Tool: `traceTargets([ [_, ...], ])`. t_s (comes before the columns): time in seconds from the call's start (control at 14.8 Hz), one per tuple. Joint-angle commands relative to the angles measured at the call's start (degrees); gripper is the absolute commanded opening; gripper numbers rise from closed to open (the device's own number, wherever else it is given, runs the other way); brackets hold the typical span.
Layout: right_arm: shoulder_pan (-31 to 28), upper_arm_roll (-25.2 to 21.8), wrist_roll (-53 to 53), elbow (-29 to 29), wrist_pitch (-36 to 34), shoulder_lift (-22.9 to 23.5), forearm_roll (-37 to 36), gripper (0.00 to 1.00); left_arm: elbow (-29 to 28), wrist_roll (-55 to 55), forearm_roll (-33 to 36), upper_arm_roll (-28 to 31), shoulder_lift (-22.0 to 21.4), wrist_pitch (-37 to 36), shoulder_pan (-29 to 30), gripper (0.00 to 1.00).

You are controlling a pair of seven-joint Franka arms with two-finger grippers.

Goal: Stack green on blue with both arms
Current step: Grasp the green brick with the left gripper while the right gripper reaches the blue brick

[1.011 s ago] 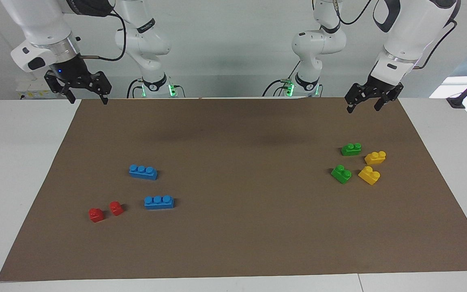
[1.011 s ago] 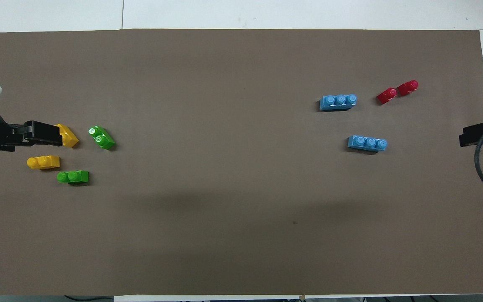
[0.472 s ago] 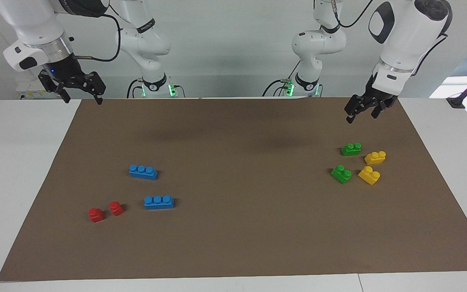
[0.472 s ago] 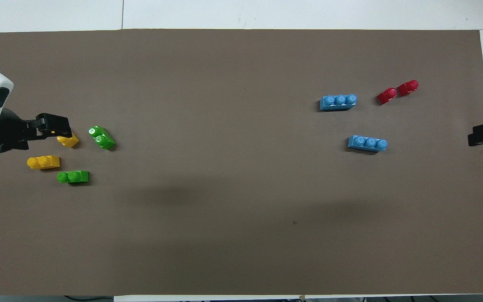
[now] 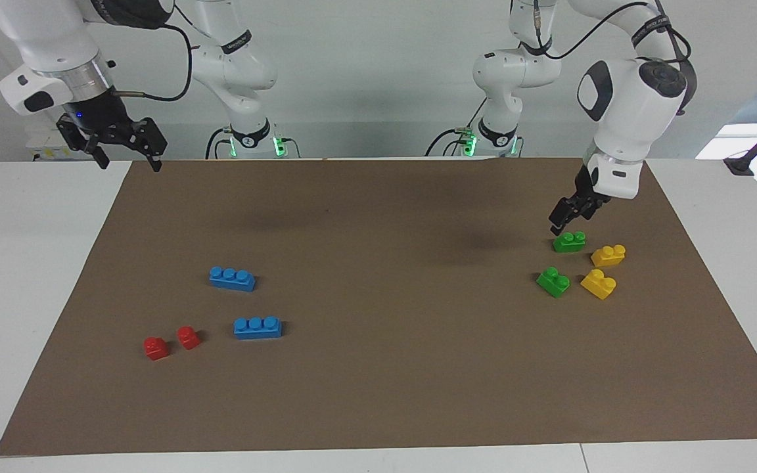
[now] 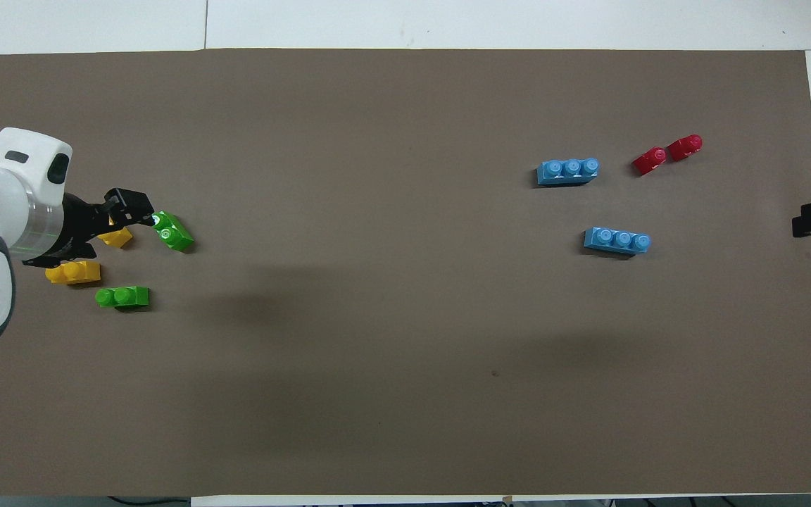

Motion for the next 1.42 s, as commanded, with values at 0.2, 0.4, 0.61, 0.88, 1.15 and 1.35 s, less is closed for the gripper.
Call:
traceTargets([
  [0.2, -2.14, 0.51, 15.17, 4.88, 1.65, 8.99, 2.04, 1.0, -2.27, -4.91, -0.78, 0.42, 7.38, 10.7, 0.4, 1.0],
  [0.4, -2.14, 0.51, 32.28, 10.14, 0.42, 15.49, 8.09, 1.0, -2.28, -6.41, -0.69, 0.42, 10.82, 14.49, 1.71, 1.0],
  [0.61, -3.28, 0.42, 55.13, 10.42, 1.56, 19.11, 17.57, 1.0, -2.28, -13.15, -0.52, 0.51, 13.54, 16.59, 1.72, 1.0],
  [0.88, -2.94, 0.51, 72.41, 8.06, 8.31, 22.27, 24.27, 1.0, -1.57, -16.52, -0.43, 0.51, 16.45, 18.88, 1.81, 1.0],
  [1.15, -2.59, 0.59, 77.97, 7.26, 13.07, 25.18, 29.03, 1.0, -1.4, -16.34, -0.34, 0.77, 18.12, 19.94, 2.94, 1.0],
  [1.35, -0.39, 0.86, 77.1, 5.69, 13.16, 27.02, 29.12, 1.0, -1.31, -16.34, -0.25, 0.78, 18.47, 19.86, 2.95, 1.0],
])
